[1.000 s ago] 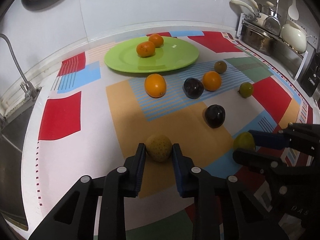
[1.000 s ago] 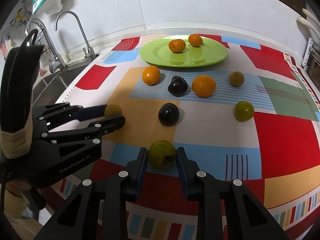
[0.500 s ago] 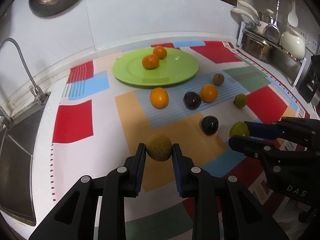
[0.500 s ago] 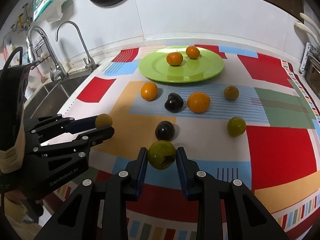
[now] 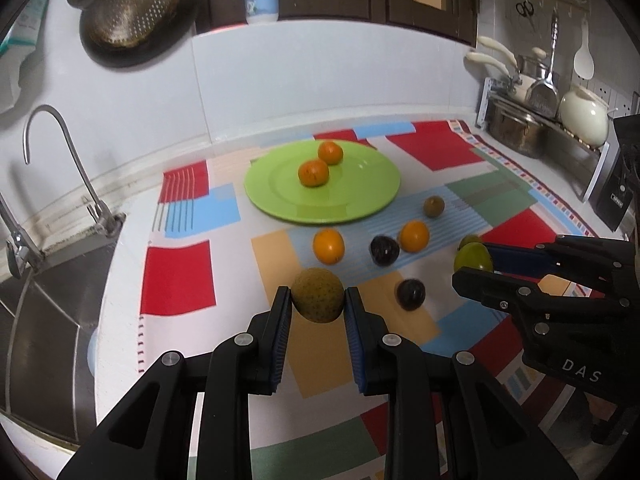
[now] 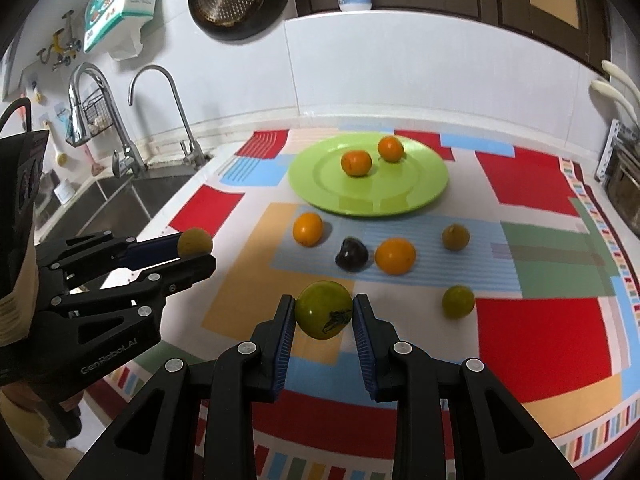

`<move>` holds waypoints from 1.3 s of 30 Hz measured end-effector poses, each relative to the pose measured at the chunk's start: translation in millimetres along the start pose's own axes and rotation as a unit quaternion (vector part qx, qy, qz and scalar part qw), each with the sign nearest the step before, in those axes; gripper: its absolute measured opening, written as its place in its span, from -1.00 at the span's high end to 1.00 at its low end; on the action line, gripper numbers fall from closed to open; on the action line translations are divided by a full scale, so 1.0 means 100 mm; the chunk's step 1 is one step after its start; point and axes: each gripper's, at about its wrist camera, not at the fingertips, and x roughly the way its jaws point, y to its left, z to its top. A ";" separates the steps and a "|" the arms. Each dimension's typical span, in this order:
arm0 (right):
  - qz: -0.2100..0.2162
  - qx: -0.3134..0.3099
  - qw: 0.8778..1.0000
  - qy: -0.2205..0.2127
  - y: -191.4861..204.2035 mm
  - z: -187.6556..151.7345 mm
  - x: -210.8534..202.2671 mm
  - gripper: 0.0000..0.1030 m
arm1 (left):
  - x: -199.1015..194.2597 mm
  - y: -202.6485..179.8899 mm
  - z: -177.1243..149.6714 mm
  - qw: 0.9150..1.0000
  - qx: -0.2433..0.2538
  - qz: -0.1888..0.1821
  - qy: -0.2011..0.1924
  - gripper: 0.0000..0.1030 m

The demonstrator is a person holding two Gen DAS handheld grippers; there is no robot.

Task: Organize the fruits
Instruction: 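Carry the lime and brown fruit onto the green plate and release both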

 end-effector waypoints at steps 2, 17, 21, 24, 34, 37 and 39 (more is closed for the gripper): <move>-0.001 -0.002 1.000 -0.007 0.00 0.04 -0.03 0.41 | -0.04 0.00 0.05 1.000 0.000 0.002 -0.009 0.48; -0.004 -0.012 0.998 -0.064 -0.08 0.40 -0.20 0.41 | -0.18 -0.02 0.46 0.998 0.016 0.016 -0.066 0.48; -0.008 -0.014 0.997 -0.076 -0.13 0.52 -0.20 0.41 | -0.17 -0.02 0.58 0.997 0.021 0.018 -0.077 0.48; -0.005 -0.012 0.996 -0.083 -0.18 0.63 -0.18 0.41 | -0.14 -0.02 0.69 0.996 0.025 0.020 -0.084 0.48; 0.001 -0.016 0.995 -0.101 -0.27 1.05 -0.07 0.41 | 0.01 0.05 1.04 0.994 0.024 0.024 -0.103 0.48; 0.004 -0.016 0.995 -0.099 -0.29 1.15 0.00 0.41 | 0.09 0.08 1.13 0.994 0.025 0.023 -0.103 0.48; 0.003 -0.019 0.995 -0.097 -0.32 1.21 0.08 0.41 | 0.17 0.09 1.20 0.994 0.027 0.024 -0.101 0.48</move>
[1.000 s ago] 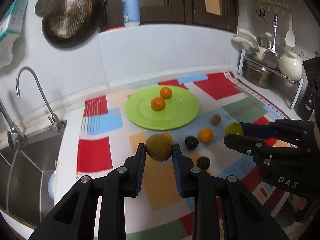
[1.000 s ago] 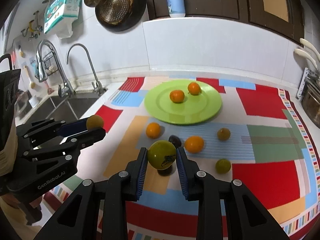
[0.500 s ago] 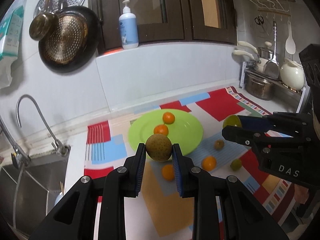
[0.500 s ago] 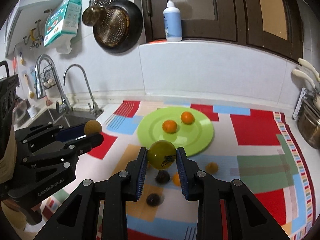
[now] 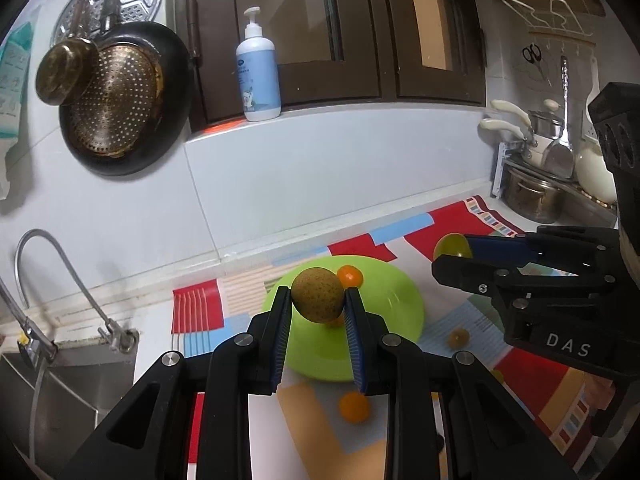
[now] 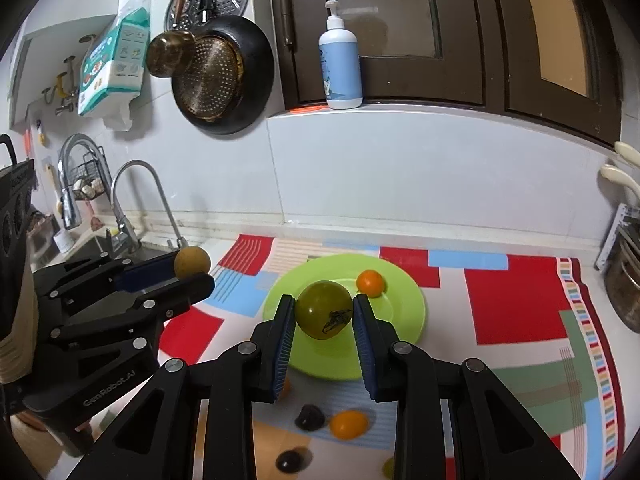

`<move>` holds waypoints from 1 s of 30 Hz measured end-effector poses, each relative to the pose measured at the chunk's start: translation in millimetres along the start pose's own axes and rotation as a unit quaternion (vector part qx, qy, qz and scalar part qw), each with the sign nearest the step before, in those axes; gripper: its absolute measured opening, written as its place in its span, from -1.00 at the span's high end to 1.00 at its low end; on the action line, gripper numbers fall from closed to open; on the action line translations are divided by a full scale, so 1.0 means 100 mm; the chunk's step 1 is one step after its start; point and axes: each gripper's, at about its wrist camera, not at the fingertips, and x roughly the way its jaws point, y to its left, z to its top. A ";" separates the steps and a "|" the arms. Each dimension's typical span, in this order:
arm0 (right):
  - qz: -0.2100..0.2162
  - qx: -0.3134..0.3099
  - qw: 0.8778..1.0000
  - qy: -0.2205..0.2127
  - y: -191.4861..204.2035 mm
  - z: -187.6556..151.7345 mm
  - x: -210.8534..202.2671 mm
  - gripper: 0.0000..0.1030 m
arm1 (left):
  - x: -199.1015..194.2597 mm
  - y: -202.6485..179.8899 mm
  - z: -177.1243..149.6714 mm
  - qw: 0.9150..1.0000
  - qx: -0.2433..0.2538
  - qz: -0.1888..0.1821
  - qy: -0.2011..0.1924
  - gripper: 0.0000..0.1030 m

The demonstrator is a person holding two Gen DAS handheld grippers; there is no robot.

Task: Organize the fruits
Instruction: 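Carry the lime and brown fruit onto the green plate and release both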

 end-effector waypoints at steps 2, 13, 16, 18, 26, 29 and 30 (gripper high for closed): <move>0.000 0.001 1.000 0.006 -0.04 0.05 0.10 0.41 | 0.09 0.02 0.04 1.000 0.002 0.001 0.002 0.48; -0.002 0.005 0.999 0.048 -0.30 0.26 0.72 0.41 | 0.75 0.15 0.19 0.999 0.007 -0.007 0.033 0.48; 0.002 0.011 0.998 0.064 -0.37 0.27 0.90 0.41 | 0.95 0.18 0.20 0.999 0.006 -0.012 0.046 0.48; 0.001 0.012 0.997 0.073 -0.40 0.27 1.00 0.41 | 1.09 0.19 0.19 0.998 0.006 -0.017 0.057 0.48; -0.002 0.019 0.993 0.120 -0.55 0.23 1.44 0.41 | 1.57 0.24 0.13 0.995 0.002 -0.032 0.097 0.48; -0.001 0.026 0.990 0.136 -0.58 0.21 1.56 0.41 | 1.70 0.25 0.10 0.994 0.003 -0.035 0.108 0.48; -0.002 0.027 0.990 0.141 -0.60 0.20 1.61 0.41 | 1.75 0.26 0.09 0.993 0.003 -0.037 0.112 0.48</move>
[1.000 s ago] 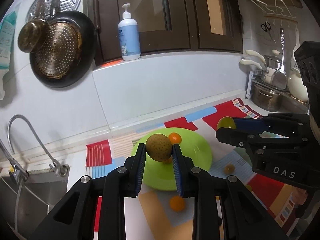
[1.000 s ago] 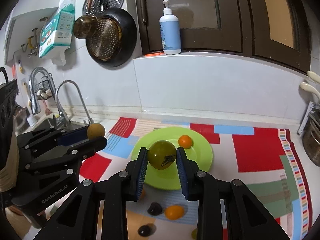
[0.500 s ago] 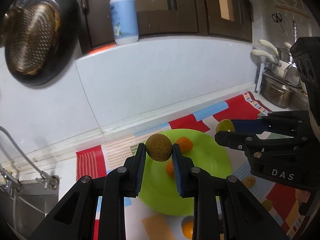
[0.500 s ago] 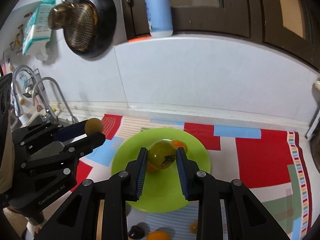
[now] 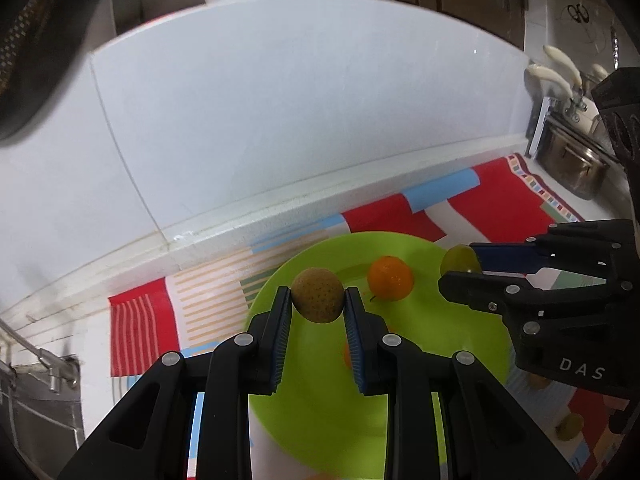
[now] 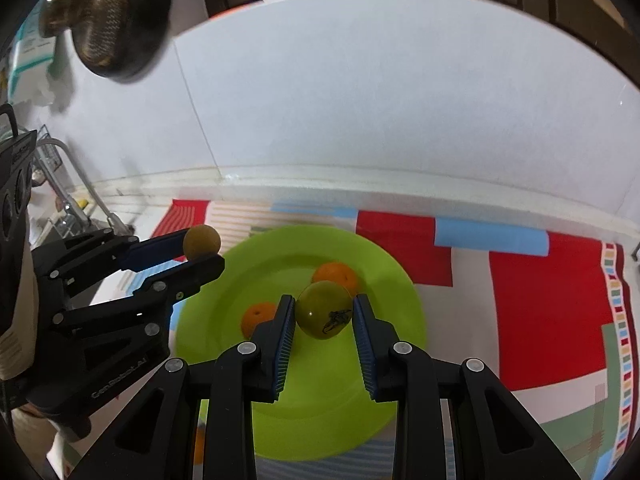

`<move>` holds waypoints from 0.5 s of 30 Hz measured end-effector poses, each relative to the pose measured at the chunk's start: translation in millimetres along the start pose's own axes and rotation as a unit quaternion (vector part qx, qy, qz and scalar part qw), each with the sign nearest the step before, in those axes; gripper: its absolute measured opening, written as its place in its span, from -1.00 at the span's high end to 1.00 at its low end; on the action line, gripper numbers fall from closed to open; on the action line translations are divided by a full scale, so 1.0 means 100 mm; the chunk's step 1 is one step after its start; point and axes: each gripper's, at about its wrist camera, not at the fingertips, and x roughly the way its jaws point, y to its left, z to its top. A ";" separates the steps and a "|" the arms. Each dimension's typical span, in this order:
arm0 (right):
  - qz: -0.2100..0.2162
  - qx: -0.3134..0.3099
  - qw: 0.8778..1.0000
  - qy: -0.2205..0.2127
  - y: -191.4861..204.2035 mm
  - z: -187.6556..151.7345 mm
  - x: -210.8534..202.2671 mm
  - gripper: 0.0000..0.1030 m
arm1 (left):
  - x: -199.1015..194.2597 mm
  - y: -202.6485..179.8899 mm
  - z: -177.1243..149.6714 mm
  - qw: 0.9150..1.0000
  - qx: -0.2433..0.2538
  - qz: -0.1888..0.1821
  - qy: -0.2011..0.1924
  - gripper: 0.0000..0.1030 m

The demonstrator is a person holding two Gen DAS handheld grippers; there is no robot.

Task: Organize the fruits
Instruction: 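Carry the lime and brown fruit onto the green plate and release both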

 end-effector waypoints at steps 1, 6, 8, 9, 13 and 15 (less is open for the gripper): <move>0.000 0.001 1.000 0.003 -0.01 0.00 0.03 0.41 | 0.05 0.01 0.00 1.000 -0.001 -0.003 0.005 0.48; 0.000 0.006 1.000 0.017 -0.04 -0.01 0.17 0.41 | 0.18 0.01 -0.01 1.000 -0.001 -0.012 0.018 0.48; 0.001 0.006 1.000 0.020 -0.05 -0.01 0.21 0.41 | 0.21 0.00 -0.02 1.000 0.001 -0.013 0.021 0.48; 0.001 0.006 1.000 0.021 -0.05 -0.01 0.22 0.41 | 0.23 0.00 -0.02 1.000 0.001 -0.013 0.022 0.47; 0.000 0.009 1.000 0.020 -0.06 -0.01 0.24 0.40 | 0.22 0.02 -0.01 1.000 -0.006 -0.010 0.018 0.26; -0.003 0.012 1.000 0.015 -0.06 -0.01 0.22 0.40 | 0.17 0.03 -0.02 1.000 -0.010 -0.008 0.014 0.25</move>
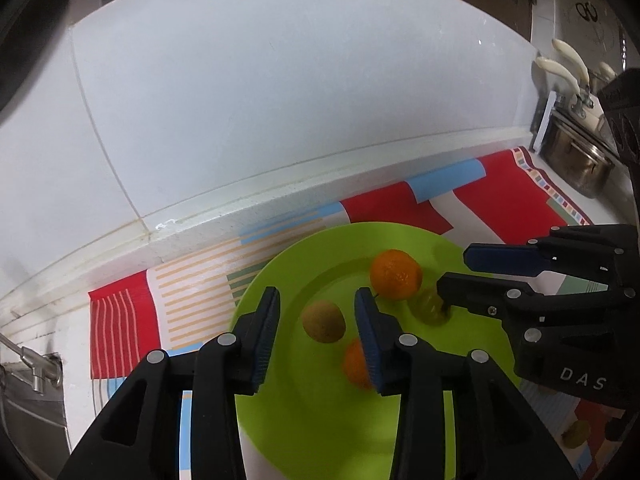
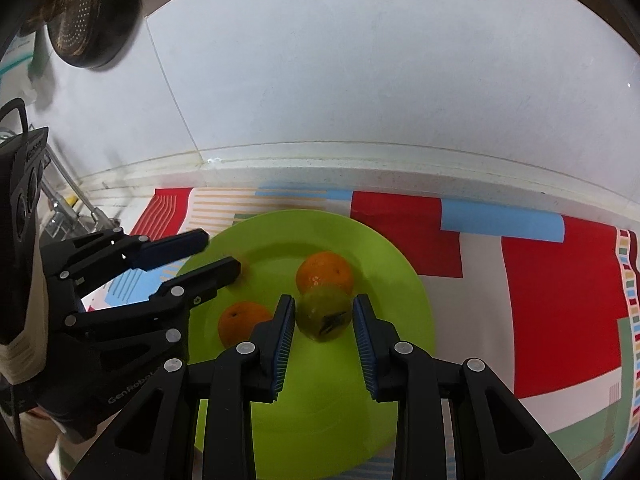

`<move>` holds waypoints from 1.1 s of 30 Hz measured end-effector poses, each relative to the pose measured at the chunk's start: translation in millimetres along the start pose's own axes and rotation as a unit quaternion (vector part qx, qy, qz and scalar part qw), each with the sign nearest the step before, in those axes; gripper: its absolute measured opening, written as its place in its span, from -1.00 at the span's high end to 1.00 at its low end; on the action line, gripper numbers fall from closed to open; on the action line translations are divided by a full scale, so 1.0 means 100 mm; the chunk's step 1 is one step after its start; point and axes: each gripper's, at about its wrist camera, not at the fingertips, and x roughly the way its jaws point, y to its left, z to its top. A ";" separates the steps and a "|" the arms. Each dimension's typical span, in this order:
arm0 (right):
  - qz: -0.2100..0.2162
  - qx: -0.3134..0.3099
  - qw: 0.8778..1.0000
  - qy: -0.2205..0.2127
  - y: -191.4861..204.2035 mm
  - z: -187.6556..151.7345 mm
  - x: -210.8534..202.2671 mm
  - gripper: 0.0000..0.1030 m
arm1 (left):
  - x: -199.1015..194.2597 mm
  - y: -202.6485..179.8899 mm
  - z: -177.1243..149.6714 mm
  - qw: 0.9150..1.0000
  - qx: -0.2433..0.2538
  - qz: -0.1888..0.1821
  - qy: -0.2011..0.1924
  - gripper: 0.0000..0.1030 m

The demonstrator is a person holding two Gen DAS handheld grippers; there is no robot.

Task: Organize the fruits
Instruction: 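Carry the lime and brown fruit onto the green plate and release both, then withdraw both grippers from the plate toward the remaining fruits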

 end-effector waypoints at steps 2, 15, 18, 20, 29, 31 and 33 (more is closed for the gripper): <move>-0.003 -0.002 1.000 -0.005 0.00 0.00 -0.04 0.39 | -0.05 0.00 -0.01 1.000 -0.001 0.005 -0.002 0.24; -0.003 -0.010 0.998 -0.068 0.14 -0.17 -0.70 0.24 | -0.82 -0.12 -0.10 0.998 -0.015 0.029 -0.053 -0.25; -0.001 -0.010 0.997 -0.082 0.18 -0.25 -0.90 0.24 | -1.04 -0.19 -0.14 0.997 -0.013 0.035 -0.067 -0.31; -0.001 -0.010 0.996 -0.091 0.20 -0.31 -1.03 0.23 | -1.19 -0.26 -0.17 0.996 -0.013 0.041 -0.076 -0.39; -0.006 -0.007 0.992 -0.127 0.25 -0.61 -1.57 0.07 | -1.70 -0.51 -0.37 0.994 -0.022 0.045 -0.098 -0.59; -0.007 -0.007 0.991 -0.130 0.25 -0.68 -1.66 0.01 | -1.79 -0.57 -0.42 0.994 -0.026 0.044 -0.100 -0.63; -0.010 -0.008 0.991 -0.134 0.25 -0.75 -1.74 -0.01 | -1.86 -0.63 -0.47 0.994 -0.027 0.044 -0.101 -0.65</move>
